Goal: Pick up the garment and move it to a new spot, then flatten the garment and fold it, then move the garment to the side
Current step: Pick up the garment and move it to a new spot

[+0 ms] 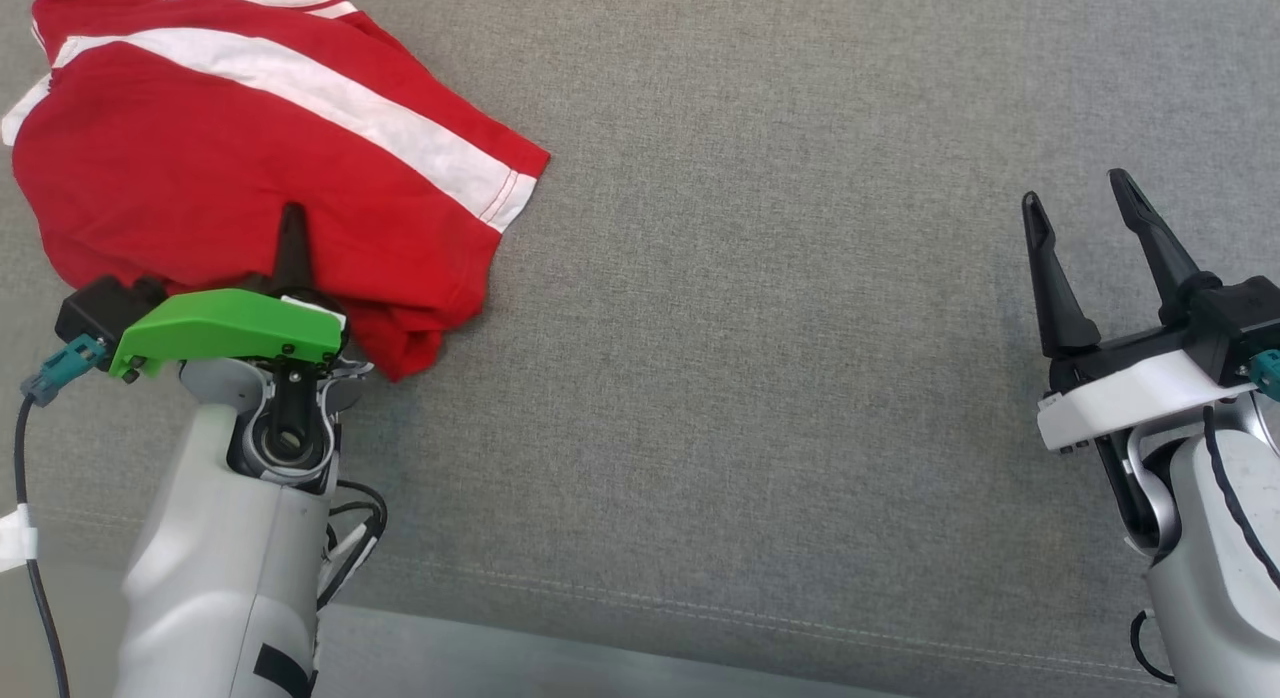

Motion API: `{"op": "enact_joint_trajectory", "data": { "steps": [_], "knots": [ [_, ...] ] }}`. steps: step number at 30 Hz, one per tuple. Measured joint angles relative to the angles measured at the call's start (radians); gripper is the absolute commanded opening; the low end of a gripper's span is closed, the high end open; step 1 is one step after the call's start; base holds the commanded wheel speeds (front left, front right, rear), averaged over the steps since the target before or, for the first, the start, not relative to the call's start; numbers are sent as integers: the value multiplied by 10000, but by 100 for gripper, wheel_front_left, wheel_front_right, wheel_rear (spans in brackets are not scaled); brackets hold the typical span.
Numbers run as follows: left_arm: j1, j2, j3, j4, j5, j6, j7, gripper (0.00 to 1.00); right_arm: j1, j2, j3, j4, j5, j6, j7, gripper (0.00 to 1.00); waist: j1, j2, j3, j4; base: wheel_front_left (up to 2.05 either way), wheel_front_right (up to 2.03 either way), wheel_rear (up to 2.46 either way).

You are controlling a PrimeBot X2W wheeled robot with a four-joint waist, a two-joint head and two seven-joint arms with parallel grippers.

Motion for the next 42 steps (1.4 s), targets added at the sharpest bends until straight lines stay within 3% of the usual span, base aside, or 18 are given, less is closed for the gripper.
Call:
{"op": "enact_joint_trajectory", "data": {
  "steps": [15, 23, 37, 42],
  "knots": [
    [-10, 27, -2686, -2328, 117, -2, -19, 0, 226, 407, 148, 353, 107, 27, -2, 100, 0, 0, -889, 176, 0, 0, 0],
    [343, 75, -4213, -3522, -412, -2, 244, 0, 366, 639, 401, 458, 153, 84, -2, 100, 0, 0, -1447, 42, 0, 0, 0],
    [1323, 245, -6838, -4364, -702, -2, 531, 0, 433, 892, 539, 378, 171, 82, 0, 100, 0, 0, -1763, -1254, 0, 0, 0],
    [1337, 280, -8240, -4738, -1032, -2, 966, 0, 659, 890, 67, 98, 180, -121, -2, 100, 0, 0, -1785, -2035, 0, 0, 0]
  ]
}}
